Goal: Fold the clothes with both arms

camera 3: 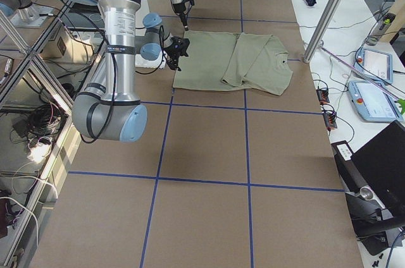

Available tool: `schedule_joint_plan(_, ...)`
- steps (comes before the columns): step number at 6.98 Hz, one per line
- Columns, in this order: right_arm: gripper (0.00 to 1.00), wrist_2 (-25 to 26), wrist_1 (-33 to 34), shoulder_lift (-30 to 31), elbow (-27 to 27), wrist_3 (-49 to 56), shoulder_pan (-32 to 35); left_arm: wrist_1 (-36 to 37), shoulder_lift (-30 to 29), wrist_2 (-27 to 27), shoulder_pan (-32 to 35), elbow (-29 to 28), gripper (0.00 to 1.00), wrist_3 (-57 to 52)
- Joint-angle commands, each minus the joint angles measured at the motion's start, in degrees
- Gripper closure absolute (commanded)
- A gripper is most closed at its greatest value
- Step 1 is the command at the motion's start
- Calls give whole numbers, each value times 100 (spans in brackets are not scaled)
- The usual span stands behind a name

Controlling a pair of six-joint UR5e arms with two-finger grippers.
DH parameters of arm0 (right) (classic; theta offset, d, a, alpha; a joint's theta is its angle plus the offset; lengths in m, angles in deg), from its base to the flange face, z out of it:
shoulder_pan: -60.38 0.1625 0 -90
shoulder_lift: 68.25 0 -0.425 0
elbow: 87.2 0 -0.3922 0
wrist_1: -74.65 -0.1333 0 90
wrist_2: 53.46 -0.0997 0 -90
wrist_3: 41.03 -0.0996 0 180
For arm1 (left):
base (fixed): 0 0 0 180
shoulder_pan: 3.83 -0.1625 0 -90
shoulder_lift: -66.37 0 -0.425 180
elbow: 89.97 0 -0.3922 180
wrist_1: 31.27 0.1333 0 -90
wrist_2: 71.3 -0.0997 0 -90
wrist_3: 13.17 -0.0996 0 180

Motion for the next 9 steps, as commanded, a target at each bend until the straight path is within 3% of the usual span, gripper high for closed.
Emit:
schedule_joint_plan(1,2,10,5,0,8,0,-1,-142,89,10,-4,-43,34,-51)
schedule_joint_plan(4,2,10,5,0,8,0,-1,-152,72,45,-22,-52,40,-60)
schedule_joint_plan(8,2,10,5,0,16,0,-1,-161,19,71,-48,-210,40,-148)
schedule_joint_plan(9,2,10,5,0,16,0,-1,-161,19,80,-57,-201,52,-157)
